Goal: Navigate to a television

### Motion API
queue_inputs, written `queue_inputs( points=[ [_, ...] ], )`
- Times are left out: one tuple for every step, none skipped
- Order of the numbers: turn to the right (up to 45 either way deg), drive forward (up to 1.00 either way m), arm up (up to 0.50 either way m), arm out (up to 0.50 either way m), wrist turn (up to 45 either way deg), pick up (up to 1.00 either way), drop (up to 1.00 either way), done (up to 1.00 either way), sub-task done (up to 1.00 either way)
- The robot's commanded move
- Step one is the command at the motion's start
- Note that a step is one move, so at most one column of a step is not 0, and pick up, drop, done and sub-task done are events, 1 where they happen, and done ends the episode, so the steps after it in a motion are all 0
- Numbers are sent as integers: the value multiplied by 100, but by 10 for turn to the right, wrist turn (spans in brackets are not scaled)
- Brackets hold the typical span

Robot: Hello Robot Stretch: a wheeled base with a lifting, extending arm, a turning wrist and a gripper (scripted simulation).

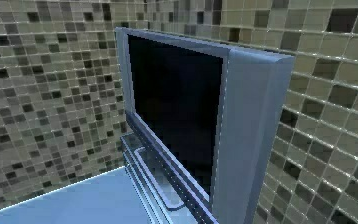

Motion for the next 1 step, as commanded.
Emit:
queue_inputs(
  points=[
    [0, 0, 0, 0, 0, 0, 0, 100, 0]
  ],
)
